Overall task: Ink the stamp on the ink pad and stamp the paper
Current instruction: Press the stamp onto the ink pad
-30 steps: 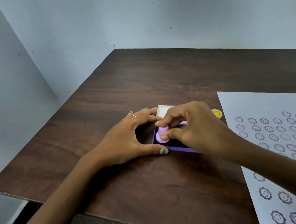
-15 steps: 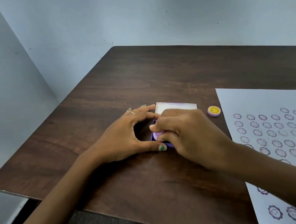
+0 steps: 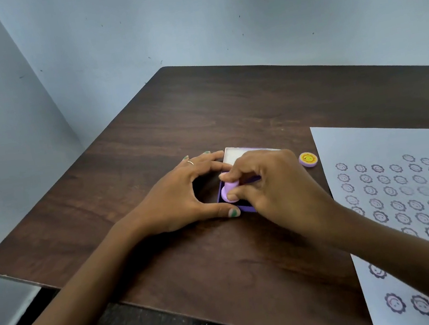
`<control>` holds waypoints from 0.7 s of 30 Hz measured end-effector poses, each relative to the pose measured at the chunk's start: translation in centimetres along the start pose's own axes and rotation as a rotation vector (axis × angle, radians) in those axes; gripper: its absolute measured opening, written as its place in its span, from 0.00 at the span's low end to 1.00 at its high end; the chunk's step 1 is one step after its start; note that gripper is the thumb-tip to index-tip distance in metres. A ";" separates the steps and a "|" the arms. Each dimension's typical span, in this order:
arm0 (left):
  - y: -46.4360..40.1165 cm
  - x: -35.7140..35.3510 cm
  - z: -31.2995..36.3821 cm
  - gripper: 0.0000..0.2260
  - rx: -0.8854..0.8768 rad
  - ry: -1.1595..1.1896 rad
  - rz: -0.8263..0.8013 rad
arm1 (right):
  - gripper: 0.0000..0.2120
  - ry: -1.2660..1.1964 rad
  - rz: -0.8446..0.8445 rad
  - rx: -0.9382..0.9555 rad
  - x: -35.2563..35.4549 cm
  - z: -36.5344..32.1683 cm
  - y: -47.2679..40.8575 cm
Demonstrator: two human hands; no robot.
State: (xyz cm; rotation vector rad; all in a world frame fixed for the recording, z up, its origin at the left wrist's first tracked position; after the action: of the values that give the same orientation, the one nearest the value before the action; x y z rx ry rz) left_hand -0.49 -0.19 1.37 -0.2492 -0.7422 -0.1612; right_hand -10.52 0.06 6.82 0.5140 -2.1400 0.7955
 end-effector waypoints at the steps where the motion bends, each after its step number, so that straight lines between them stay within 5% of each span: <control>1: 0.0 0.0 0.0 0.29 0.000 0.000 0.001 | 0.07 0.022 0.001 0.019 0.0 -0.2 0.0; 6: 0.0 0.0 0.1 0.29 -0.006 0.004 -0.007 | 0.07 0.247 -0.044 0.237 -1.0 -3.0 1.6; 11: 0.0 0.0 0.0 0.29 -0.001 -0.002 0.003 | 0.08 -0.056 0.024 -0.054 0.3 0.8 -0.1; 16: 0.0 0.0 0.0 0.29 0.001 0.000 -0.005 | 0.05 0.187 -0.019 0.185 -0.6 -2.2 1.3; 21: 0.0 0.1 0.1 0.30 0.003 0.002 0.006 | 0.07 -0.029 0.060 -0.004 0.5 0.3 0.3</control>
State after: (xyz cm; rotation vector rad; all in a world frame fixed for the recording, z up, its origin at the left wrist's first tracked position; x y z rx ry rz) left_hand -0.49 -0.18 1.49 -0.2490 -0.7397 -0.1543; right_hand -11.18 0.05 6.91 0.4640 -2.1921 0.8209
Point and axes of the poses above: each hand's wrist, its own y-axis away from the middle knuckle, its own x-axis out of the back of the hand, z = x × y, the point moved 10 cm from there along -y, towards the middle knuckle, and after that the axes turned 5 degrees about y, right-handed, at the moved point
